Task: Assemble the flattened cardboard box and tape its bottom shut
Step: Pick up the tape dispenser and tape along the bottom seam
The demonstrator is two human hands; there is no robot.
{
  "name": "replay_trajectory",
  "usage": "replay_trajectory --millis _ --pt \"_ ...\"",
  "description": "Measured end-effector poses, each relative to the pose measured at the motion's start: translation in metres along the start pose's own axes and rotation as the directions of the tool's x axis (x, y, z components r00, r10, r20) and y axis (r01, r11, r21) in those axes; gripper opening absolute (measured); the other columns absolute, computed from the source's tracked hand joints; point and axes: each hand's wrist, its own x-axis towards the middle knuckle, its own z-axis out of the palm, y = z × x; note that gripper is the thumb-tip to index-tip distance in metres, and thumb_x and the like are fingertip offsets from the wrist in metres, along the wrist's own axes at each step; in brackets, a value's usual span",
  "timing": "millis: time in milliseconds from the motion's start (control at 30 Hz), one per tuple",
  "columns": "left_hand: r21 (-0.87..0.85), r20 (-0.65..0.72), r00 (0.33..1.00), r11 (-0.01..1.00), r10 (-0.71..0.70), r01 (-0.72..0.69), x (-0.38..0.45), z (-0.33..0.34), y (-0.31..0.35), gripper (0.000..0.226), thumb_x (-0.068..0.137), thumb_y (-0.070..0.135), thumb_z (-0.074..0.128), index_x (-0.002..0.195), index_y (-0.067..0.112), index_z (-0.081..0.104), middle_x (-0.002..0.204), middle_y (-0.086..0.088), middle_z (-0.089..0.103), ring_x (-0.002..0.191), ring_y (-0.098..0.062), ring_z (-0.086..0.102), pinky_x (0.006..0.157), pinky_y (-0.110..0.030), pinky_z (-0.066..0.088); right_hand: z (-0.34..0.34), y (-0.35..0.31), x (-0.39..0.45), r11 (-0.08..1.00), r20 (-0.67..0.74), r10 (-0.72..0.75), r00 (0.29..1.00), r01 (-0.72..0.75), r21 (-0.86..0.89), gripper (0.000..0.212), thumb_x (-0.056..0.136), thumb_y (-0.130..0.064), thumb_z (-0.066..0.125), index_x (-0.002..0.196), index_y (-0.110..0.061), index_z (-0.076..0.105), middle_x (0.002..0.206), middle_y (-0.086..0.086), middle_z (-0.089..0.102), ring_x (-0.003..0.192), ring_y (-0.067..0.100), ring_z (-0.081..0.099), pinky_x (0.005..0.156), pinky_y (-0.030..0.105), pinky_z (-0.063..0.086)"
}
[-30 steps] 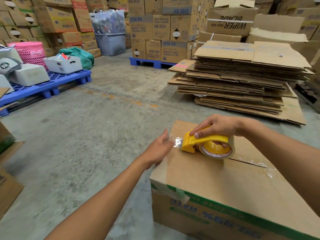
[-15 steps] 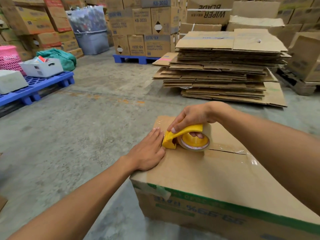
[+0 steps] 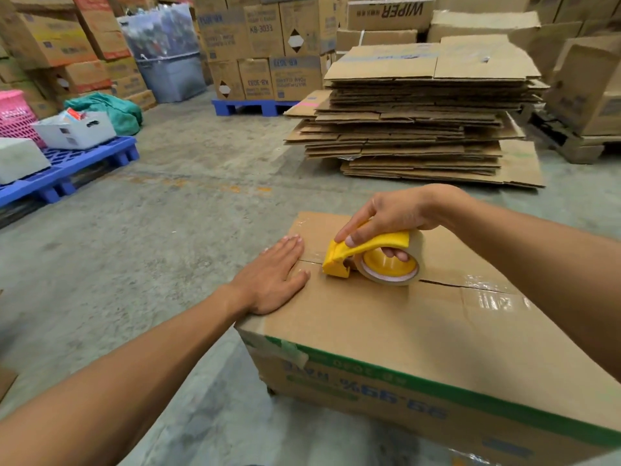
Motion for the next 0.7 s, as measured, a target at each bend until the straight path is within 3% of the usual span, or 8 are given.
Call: replay_trajectory --millis 167,267,367,467,533,600,700 --pt "0.015 0.011 1.000 1.000 0.002 -0.002 -0.001 -0.003 0.000 0.071 0.099 0.056 0.021 0.156 0.019 -0.001 0.164 0.004 -0.005 0.149 -0.009 -0.007 0.121 -0.037 0.000 -0.026 0.052 -0.067 0.996 -0.022 0.087 0.996 -0.088 -0.031 0.034 0.086 -0.029 0.072 0.120 -0.032 0.071 0.096 0.029 0.070 0.053 0.024 0.058 0.043 0.027 0.055" --pt "0.036 0.023 1.000 0.999 0.006 -0.007 -0.001 -0.003 0.003 0.071 0.098 0.056 0.019 0.156 0.019 -0.002 0.164 0.004 -0.007 0.149 -0.009 -0.007 0.121 -0.037 -0.002 -0.029 0.070 -0.099 0.993 -0.071 0.116 0.991 -0.113 0.045 0.033 0.087 -0.026 0.071 0.120 -0.031 0.071 0.094 0.020 0.074 0.049 0.018 0.059 0.043 0.027 0.055" --pt "0.111 0.051 0.999 0.994 -0.010 0.004 -0.002 -0.005 0.006 0.071 0.098 0.056 0.015 0.155 0.020 -0.006 0.163 0.005 -0.010 0.149 -0.008 -0.009 0.121 -0.040 -0.003 -0.024 0.069 -0.098 0.996 -0.093 0.092 0.991 -0.092 0.000 0.032 0.087 -0.024 0.072 0.119 -0.028 0.072 0.086 0.014 0.074 0.047 0.016 0.058 0.040 0.026 0.053" --pt "0.209 0.104 0.993 0.978 -0.048 0.025 0.000 -0.010 0.013 0.071 0.098 0.056 0.011 0.155 0.018 -0.009 0.163 0.003 -0.011 0.149 -0.010 -0.011 0.121 -0.043 -0.007 -0.021 0.065 -0.092 0.993 -0.086 0.103 0.991 -0.107 -0.046 0.034 0.083 -0.028 0.076 0.117 -0.029 0.074 0.091 0.011 0.076 0.051 0.015 0.060 0.041 0.026 0.054" --pt "0.251 0.115 0.991 0.967 -0.073 0.042 0.003 -0.015 0.020 0.071 0.098 0.055 0.010 0.155 0.016 -0.010 0.164 0.001 -0.011 0.149 -0.013 -0.013 0.121 -0.044 -0.008 -0.021 0.063 -0.091 0.991 -0.091 0.113 0.989 -0.119 -0.065 0.036 0.082 -0.030 0.077 0.117 -0.028 0.074 0.079 0.003 0.076 0.050 0.015 0.060 0.041 0.025 0.054" --pt "0.266 0.101 0.994 0.964 -0.038 0.009 0.005 -0.017 0.034 0.069 0.099 0.051 0.011 0.155 0.016 -0.009 0.164 -0.002 -0.011 0.149 -0.015 -0.013 0.120 -0.043 -0.009 -0.020 0.061 -0.092 0.989 -0.097 0.113 0.989 -0.121 -0.080 0.037 0.081 -0.031 0.078 0.118 -0.028 0.073 0.072 -0.002 0.076 0.048 0.015 0.060 0.042 0.025 0.054" --pt "0.229 0.079 0.987 0.961 0.141 -0.156 0.012 -0.018 0.071 0.065 0.100 0.043 0.015 0.155 0.016 -0.008 0.164 -0.002 -0.011 0.149 -0.015 -0.013 0.120 -0.039 -0.010 -0.021 0.061 -0.090 0.988 -0.097 0.116 0.989 -0.125 -0.095 0.037 0.081 -0.031 0.078 0.117 -0.029 0.074 0.075 -0.002 0.077 0.047 0.016 0.061 0.042 0.025 0.055"
